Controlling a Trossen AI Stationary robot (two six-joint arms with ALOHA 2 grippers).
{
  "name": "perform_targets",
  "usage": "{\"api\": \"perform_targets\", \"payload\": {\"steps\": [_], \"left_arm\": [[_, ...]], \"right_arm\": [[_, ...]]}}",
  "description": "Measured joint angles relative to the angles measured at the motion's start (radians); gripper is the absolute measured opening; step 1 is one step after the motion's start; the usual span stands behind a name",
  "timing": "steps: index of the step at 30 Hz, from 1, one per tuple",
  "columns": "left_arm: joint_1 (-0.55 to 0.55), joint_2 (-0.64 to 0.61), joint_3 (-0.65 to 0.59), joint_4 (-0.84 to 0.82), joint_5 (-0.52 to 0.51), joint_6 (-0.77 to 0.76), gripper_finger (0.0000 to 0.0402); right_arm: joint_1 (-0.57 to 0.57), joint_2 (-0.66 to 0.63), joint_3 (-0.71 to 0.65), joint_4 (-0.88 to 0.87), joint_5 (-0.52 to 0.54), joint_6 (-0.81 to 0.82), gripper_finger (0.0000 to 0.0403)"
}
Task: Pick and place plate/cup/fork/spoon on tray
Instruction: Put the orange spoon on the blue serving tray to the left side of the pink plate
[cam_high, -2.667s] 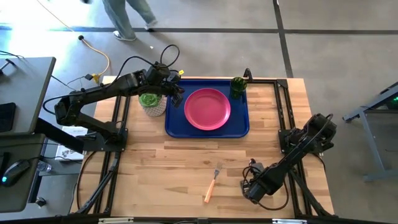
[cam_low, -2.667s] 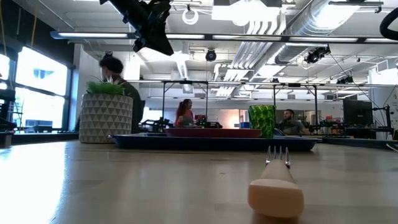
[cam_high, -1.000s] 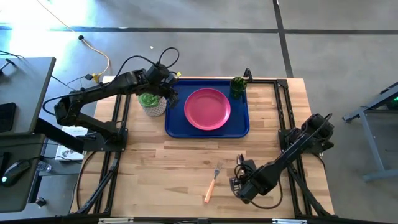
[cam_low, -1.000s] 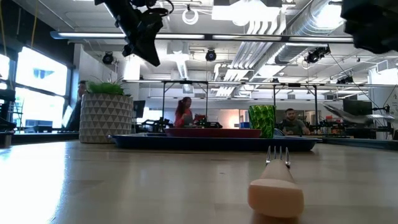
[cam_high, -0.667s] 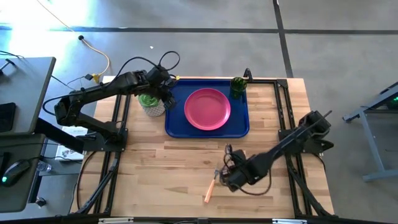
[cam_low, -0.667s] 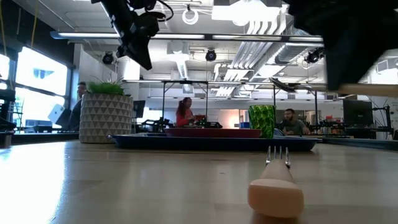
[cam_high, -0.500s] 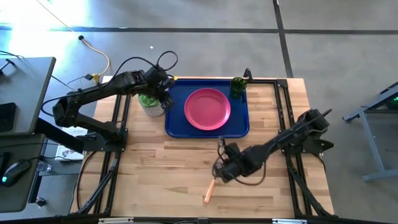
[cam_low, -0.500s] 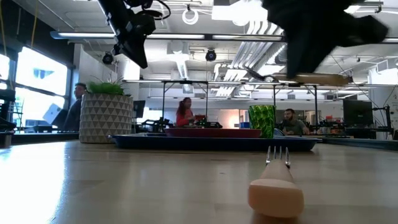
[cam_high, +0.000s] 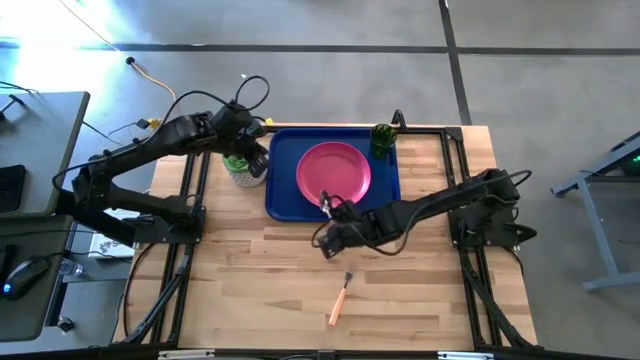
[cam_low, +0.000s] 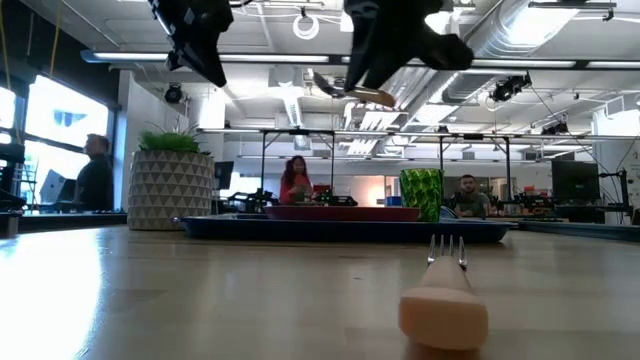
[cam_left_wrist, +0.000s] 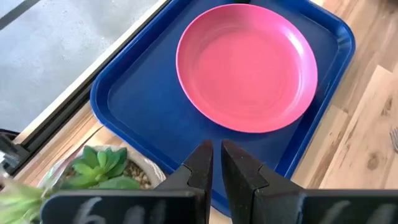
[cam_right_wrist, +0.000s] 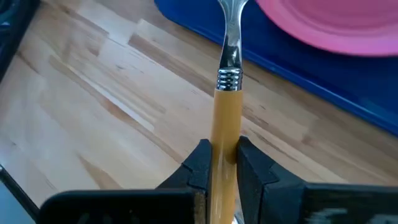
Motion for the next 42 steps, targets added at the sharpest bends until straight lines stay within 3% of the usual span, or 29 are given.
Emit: {"api": "perform_targets", "payload": {"steps": [6, 14, 26, 42], "left_arm": [[0.000, -0.047, 0.000, -0.024, 0.000, 0.000, 0.0023], [0.001, -0.060, 0.000, -0.029, -0.001, -0.001, 0.0023], [0.001, -0.060, 0.000, -0.032, -0.004, -0.001, 0.0023], [0.001, -0.060, 0.000, -0.058, -0.004, -0.053, 0.0023]], "right_arm": [[-0.027, 0.107, 0.130, -0.002, -0.043, -0.101, 0.0026], [-0.039, 0.248, 0.226, -0.015, -0.135, -0.095, 0.0026], [-0.011, 0.398, 0.232, 0.032, -0.284, -0.025, 0.0026], [0.033, 0.437, 0.210, 0.045, -0.291, 0.191, 0.0026]]}}
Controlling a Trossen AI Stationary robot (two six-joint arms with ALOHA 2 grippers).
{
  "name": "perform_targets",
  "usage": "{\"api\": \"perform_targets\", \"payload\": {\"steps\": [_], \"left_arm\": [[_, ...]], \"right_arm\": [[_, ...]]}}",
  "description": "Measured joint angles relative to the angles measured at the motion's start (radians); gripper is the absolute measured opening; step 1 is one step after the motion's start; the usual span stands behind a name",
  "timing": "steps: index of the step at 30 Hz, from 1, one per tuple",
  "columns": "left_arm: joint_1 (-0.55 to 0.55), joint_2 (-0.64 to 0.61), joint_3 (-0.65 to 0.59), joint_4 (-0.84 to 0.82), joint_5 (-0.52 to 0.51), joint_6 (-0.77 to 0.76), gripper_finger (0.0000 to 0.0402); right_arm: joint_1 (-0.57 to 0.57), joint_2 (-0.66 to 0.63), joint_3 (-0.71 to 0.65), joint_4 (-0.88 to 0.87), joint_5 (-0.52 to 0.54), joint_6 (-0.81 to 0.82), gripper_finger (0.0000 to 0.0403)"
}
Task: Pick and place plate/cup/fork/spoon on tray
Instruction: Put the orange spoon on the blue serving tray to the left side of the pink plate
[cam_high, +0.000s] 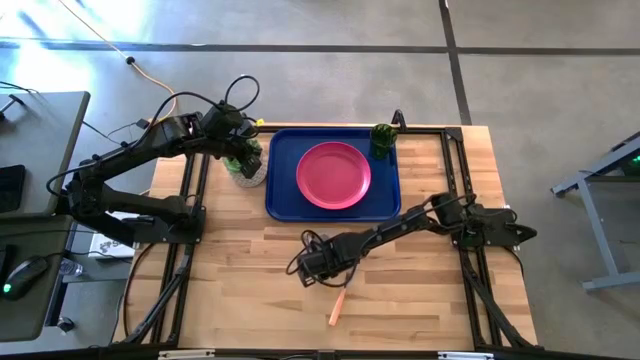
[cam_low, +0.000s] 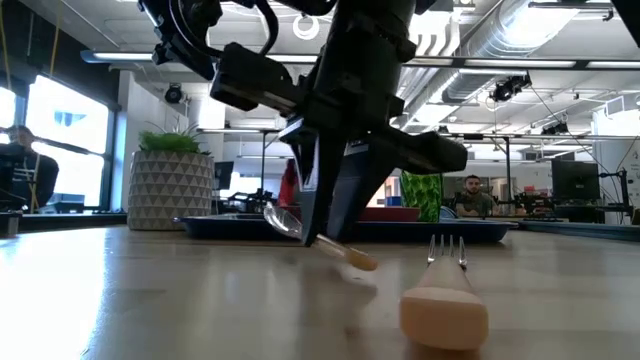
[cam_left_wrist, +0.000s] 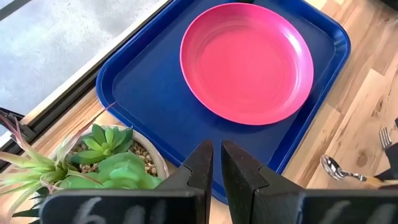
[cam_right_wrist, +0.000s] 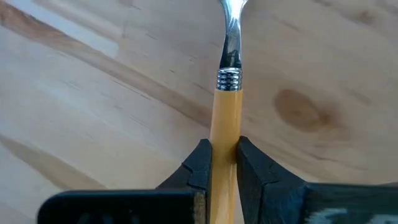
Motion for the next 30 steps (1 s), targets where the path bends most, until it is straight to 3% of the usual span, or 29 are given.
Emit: {"api": "perform_targets", "payload": {"steps": [14, 30], "left_arm": [[0.000, 0.000, 0.000, -0.001, 0.000, -0.004, 0.0023], [0.000, 0.000, 0.000, -0.001, 0.000, -0.002, 0.0023]], "right_arm": [[0.022, 0.010, 0.000, 0.051, 0.019, 0.290, 0.0026], [0.028, 0.032, 0.003, 0.036, -0.022, 0.380, 0.0050]]}}
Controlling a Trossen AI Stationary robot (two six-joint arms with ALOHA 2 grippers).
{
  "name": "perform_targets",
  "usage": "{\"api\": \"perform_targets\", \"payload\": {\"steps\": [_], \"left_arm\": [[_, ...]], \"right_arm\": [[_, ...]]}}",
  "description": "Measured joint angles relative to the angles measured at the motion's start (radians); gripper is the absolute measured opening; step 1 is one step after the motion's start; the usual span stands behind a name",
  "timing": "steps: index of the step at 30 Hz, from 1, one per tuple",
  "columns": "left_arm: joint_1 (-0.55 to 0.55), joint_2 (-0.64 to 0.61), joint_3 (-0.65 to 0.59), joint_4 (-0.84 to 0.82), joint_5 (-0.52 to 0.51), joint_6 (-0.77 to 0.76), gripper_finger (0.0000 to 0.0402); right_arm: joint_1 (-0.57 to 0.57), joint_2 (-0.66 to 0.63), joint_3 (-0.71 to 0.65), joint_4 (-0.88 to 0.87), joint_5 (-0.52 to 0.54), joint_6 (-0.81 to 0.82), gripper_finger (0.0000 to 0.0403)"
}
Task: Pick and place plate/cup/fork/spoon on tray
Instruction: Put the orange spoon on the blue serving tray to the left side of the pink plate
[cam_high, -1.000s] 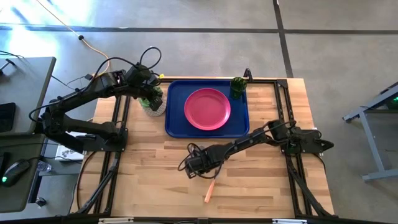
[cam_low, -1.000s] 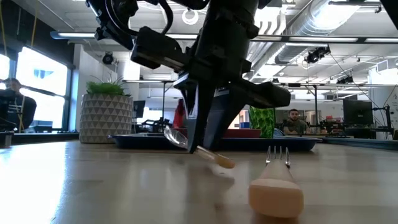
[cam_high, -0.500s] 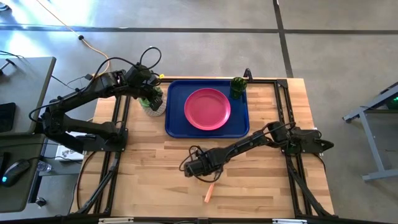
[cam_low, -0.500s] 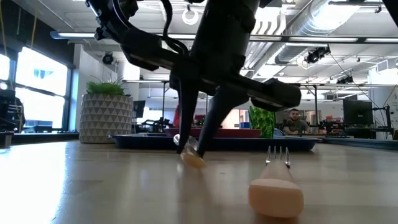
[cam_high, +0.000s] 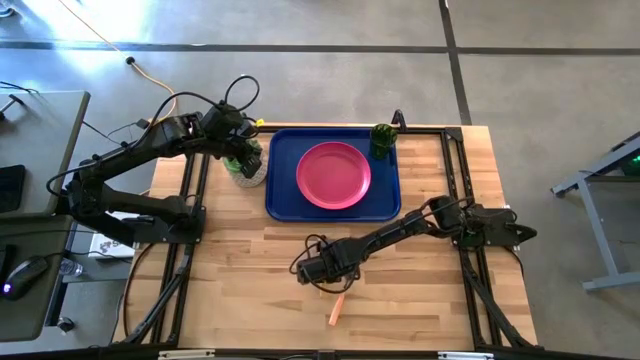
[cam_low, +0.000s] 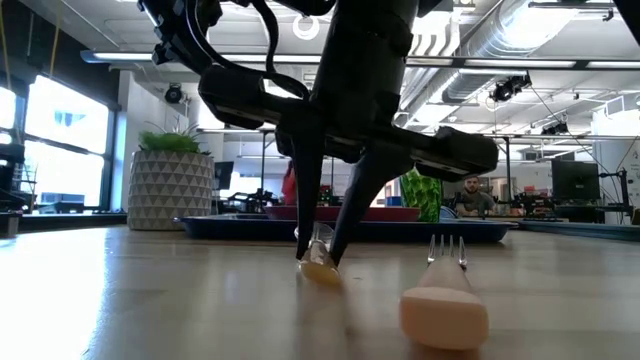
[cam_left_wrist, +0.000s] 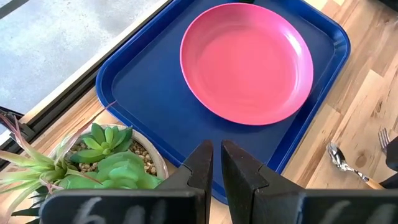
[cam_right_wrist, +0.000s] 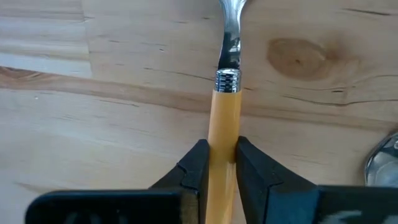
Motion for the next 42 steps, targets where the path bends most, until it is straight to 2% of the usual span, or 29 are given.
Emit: {"api": "perform_targets", "payload": {"steps": [7, 17, 26, 34, 38, 42], "left_arm": [[0.000, 0.000, 0.000, 0.000, -0.006, 0.000, 0.0023], [0.000, 0.000, 0.000, 0.000, -0.008, 0.000, 0.0023], [0.000, 0.000, 0.000, 0.000, -0.026, -0.026, 0.0023], [0.000, 0.000, 0.000, -0.001, -0.049, -0.027, 0.0037], [0.000, 0.000, 0.000, -0.005, -0.049, -0.035, 0.0067], [0.000, 0.000, 0.000, -0.007, -0.034, -0.113, 0.0102]], "right_arm": [[0.000, 0.002, 0.000, -0.001, -0.001, -0.017, 0.0067], [0.000, -0.005, -0.001, 0.016, 0.029, -0.037, 0.0131], [-0.028, -0.074, -0.004, -0.114, 0.062, -0.098, 0.0138], [-0.060, -0.204, -0.002, -0.227, 0.161, -0.199, 0.0138], [-0.067, -0.275, -0.002, -0.273, 0.251, -0.233, 0.0138], [-0.073, -0.345, -0.002, -0.323, 0.345, -0.295, 0.0138]]}}
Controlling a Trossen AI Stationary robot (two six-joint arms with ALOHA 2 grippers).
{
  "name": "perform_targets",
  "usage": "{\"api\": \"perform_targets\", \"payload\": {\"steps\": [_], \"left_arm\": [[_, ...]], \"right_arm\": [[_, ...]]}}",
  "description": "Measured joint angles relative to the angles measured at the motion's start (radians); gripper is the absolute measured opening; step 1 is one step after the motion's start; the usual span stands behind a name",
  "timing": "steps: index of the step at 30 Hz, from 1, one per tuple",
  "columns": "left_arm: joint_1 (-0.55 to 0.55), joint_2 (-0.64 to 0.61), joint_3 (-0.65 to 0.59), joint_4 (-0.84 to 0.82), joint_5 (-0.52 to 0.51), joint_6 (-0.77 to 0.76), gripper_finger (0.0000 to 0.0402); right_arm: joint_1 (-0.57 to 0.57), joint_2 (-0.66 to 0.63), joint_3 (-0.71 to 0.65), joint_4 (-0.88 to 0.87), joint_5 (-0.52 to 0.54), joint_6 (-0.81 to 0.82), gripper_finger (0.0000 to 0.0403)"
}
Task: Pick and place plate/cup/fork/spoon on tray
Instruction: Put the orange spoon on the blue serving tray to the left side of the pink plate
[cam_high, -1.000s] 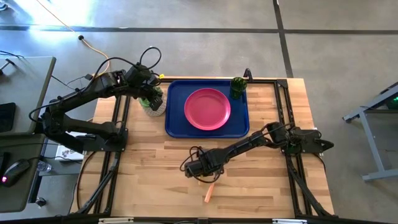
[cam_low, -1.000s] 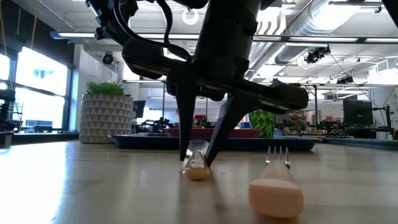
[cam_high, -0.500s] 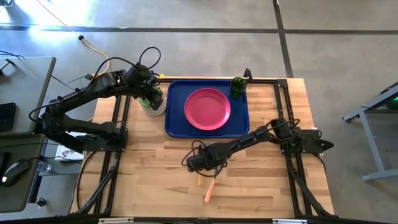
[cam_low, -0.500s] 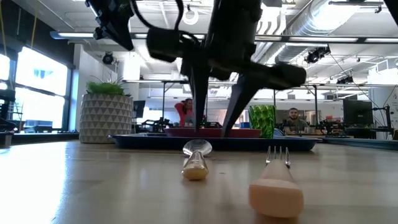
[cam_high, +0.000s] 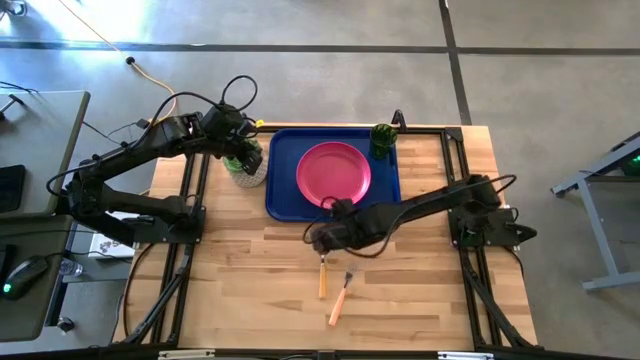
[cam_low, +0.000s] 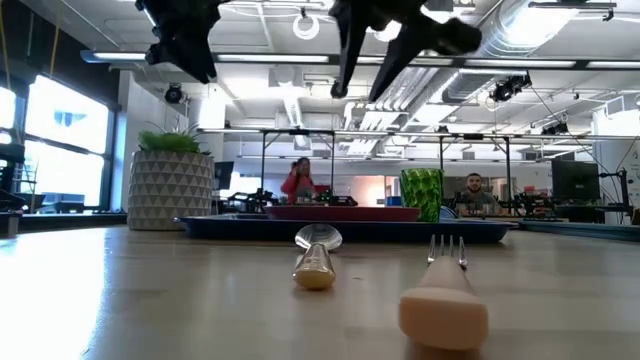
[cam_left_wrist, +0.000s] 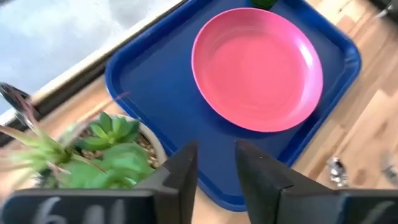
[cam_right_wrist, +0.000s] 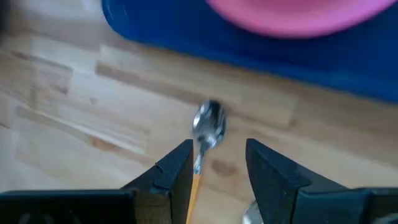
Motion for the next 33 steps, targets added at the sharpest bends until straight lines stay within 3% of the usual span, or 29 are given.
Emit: {"api": "perform_targets", "payload": {"steps": [4, 11, 20, 33], "left_arm": [[-0.014, 0.000, 0.000, 0.000, 0.034, -0.109, 0.0122], [-0.125, 0.000, 0.000, 0.005, 0.036, -0.314, 0.0120], [-0.314, 0.000, 0.000, 0.101, -0.088, -0.588, 0.0120], [-0.477, 0.091, 0.001, 0.376, -0.149, -0.752, 0.0120]], "right_arm": [[-0.012, -0.081, 0.000, -0.072, 0.096, -0.081, 0.0138], [-0.060, -0.231, 0.000, -0.228, 0.180, -0.253, 0.0138], [-0.118, -0.430, 0.000, -0.356, 0.271, -0.475, 0.0138], [-0.152, -0.600, 0.001, -0.448, 0.326, -0.649, 0.0138]]}}
